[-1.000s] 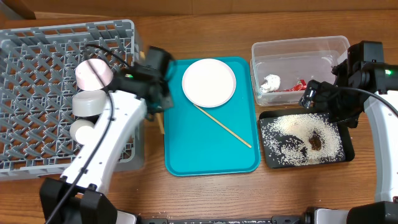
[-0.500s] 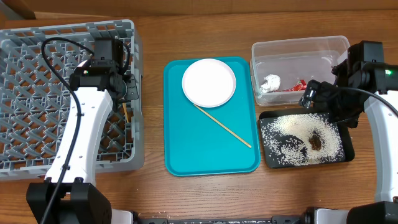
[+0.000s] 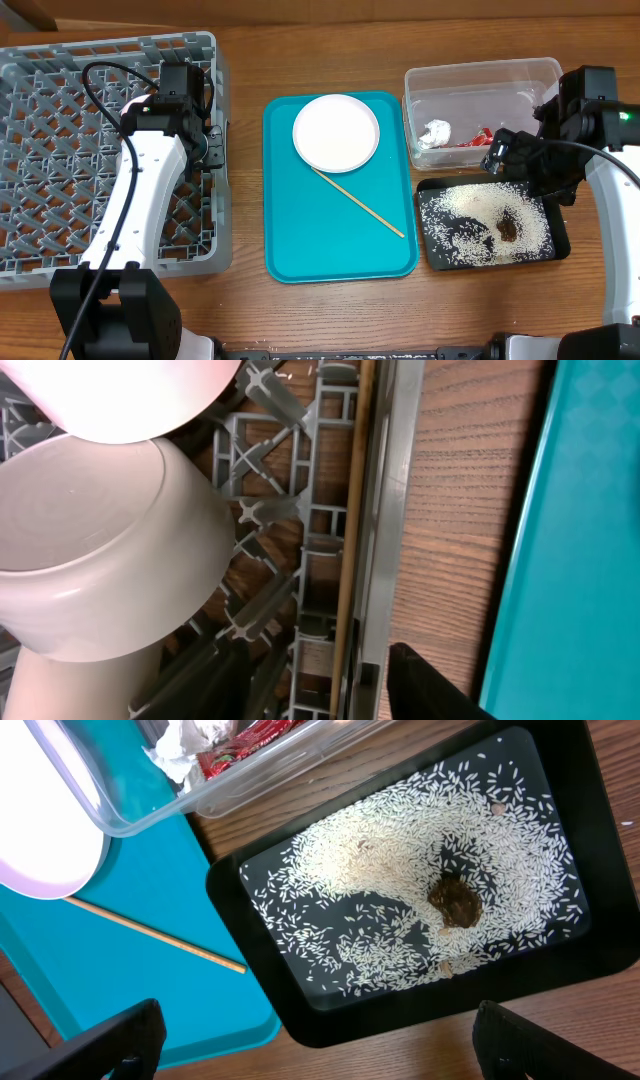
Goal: Sort waste into correct bins and load items into the dishwasher
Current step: 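Carry the chopstick with left gripper and stand it in the rack, then reach left gripper to the second chopstick on the tray and pinch it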
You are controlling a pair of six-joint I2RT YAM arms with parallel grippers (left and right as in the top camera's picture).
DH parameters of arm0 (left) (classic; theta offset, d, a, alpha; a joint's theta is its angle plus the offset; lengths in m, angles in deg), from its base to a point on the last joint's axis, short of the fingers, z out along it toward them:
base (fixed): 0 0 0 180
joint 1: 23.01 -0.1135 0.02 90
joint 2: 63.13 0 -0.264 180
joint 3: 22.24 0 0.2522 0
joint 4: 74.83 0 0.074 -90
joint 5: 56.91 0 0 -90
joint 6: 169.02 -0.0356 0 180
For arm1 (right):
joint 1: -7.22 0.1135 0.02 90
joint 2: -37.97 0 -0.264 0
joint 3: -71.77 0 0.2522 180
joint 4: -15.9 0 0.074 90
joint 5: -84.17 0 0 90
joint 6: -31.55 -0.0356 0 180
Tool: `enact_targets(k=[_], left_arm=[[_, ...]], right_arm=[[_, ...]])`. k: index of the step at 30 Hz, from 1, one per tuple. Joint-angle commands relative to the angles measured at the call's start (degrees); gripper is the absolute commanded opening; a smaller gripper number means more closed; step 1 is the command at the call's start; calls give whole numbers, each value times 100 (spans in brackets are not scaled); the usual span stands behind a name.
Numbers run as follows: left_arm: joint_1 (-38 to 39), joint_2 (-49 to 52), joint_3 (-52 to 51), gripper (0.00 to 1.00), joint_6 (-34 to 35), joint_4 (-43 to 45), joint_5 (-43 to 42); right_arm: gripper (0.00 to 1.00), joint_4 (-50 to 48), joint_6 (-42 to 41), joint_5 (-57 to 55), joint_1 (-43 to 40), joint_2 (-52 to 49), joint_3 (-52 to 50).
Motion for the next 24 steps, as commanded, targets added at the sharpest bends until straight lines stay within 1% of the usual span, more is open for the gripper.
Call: enact_targets(k=[1,3,4,5,7,8,10,13,16,19,22,24], left_arm=[[-24,7,31,48,85,-63,-46],[-24,-4,31,48,136,-122,-588],[-9,-4,31,49,151,-142,-1005],[42,-4,28,48,251,-173,-1633],[214,-2,28,44,503,-210,-2448],[345,-4,28,42,643,-212,-2625],[704,-2,28,41,1082,-201,-2616],[1370,48,28,42,1563,-33,-2223],[2065,157,28,49,2048,162,-1639],[2697,435,28,50,2583,348,-1261],[3145,807,28,50,3088,531,-1161],[3482,1252,28,54,3403,855,-1163]], right_arm=[[100,-28,26,31,26,83,61],[100,-31,26,31,26,83,61],[100,-33,26,31,26,83,61],[100,-35,26,31,26,83,61],[100,-35,26,31,26,83,61],[100,-35,26,31,26,83,61],[100,-44,26,31,26,83,61],[100,-50,26,31,26,83,61],[100,-50,26,31,26,83,61],[100,-46,26,31,26,83,61],[100,-46,26,31,26,83,61],[100,-46,26,31,26,83,61]])
